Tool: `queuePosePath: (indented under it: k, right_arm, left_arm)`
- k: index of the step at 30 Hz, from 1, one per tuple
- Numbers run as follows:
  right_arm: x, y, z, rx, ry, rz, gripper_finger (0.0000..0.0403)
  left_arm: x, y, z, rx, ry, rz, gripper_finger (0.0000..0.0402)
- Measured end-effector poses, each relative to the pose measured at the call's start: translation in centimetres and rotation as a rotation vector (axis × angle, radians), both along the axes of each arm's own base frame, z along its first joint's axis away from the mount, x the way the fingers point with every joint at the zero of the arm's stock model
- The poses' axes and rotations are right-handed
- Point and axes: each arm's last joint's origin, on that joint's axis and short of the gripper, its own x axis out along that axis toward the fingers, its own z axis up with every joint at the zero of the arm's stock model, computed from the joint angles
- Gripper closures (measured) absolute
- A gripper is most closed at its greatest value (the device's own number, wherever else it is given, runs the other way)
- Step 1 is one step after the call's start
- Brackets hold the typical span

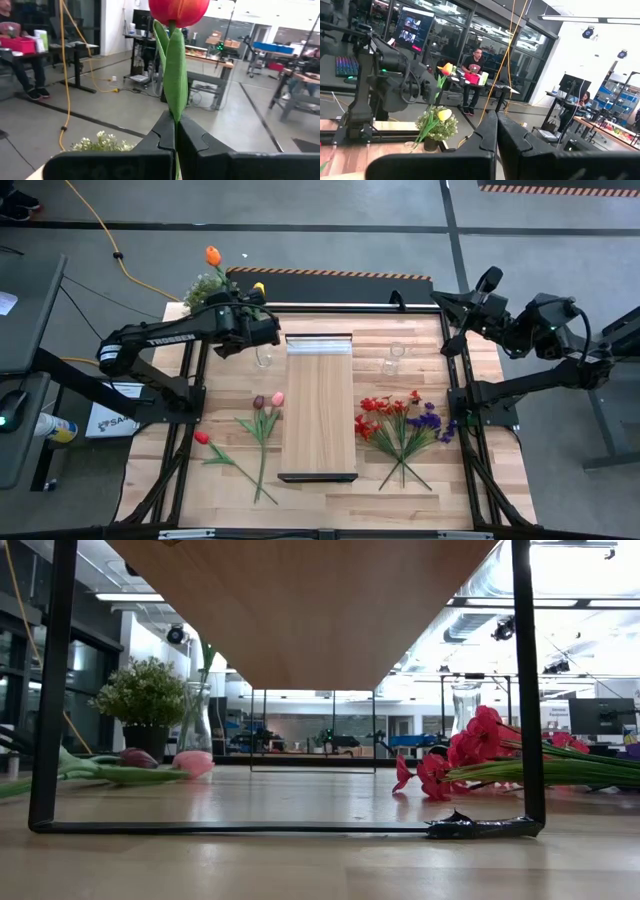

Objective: Pick and place flowers into a vace then onto a shelf
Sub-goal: Put the orange tulip into the left transparent vase

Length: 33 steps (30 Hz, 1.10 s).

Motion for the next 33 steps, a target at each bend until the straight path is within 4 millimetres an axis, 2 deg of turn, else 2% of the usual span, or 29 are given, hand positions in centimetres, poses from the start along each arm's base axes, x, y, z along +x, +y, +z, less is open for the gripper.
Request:
queuePosePath:
  k: [19, 33]
  right_arm:
    - [0.0, 0.0, -0.1, -0.006, 0.011, -0.001, 0.0402]
    - [0.0, 0.0, -0.1, -0.007, 0.011, -0.001, 0.0402]
  left_arm:
    - [1.3, 0.4, -1.2, -0.012, 0.05, 0.003, 0.0369]
    - [2.2, -0.7, -1.7, -0.029, 0.137, -0.048, 0.0368]
